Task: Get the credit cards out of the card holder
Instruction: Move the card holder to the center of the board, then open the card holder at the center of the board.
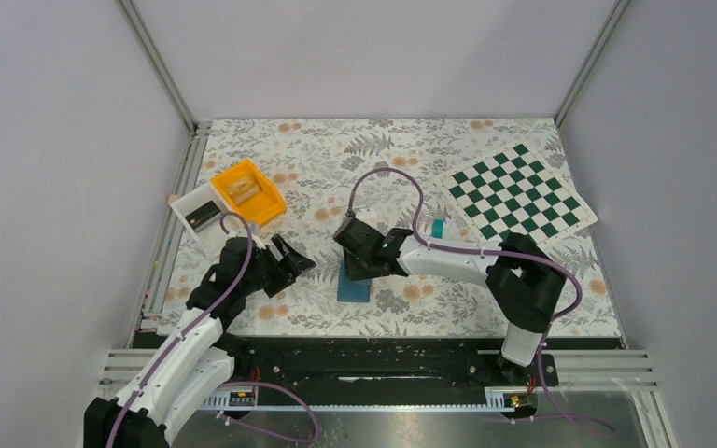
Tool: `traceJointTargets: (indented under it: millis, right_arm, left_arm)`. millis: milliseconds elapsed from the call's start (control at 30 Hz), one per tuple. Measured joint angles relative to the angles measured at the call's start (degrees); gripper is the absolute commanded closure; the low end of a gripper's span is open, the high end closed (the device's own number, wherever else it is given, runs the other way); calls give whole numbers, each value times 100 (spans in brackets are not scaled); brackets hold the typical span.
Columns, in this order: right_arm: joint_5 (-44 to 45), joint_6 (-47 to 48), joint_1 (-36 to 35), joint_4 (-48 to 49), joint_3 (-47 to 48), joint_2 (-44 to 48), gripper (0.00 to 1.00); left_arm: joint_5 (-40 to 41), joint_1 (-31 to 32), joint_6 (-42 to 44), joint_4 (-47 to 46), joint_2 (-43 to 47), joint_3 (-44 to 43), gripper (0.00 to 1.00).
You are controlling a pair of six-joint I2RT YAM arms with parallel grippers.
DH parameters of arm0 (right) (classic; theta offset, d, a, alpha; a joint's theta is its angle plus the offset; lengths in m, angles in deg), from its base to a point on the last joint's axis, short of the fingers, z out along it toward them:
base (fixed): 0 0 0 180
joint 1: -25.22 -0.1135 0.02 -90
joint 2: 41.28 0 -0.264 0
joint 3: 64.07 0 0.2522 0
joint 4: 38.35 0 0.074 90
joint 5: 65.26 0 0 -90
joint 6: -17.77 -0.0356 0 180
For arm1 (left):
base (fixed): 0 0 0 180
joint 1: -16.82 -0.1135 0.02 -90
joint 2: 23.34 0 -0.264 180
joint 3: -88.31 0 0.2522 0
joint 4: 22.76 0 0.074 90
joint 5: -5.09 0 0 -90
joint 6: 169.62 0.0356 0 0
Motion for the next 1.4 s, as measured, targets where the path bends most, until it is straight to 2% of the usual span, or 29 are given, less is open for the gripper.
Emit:
traceJointTargets:
  millis: [333,967,1100,1400]
  right_arm:
    - [673,-273,-210,-634,614,-577,59]
    - [1200,-358,-496,-1399,1207,-1054,58]
    - [1368,-356,-570,-1554,1331,-1172,66]
    - [1464,-315,-599,-1528,1322,-1182,100]
  left_arm:
    - [-127,-15,173,103,173,7,21]
    - [-267,-15,177,-37,168,291,20]
    - [-286,-15,173,-94,164,367,20]
    - [-479,-15,157,-393,31,516,22]
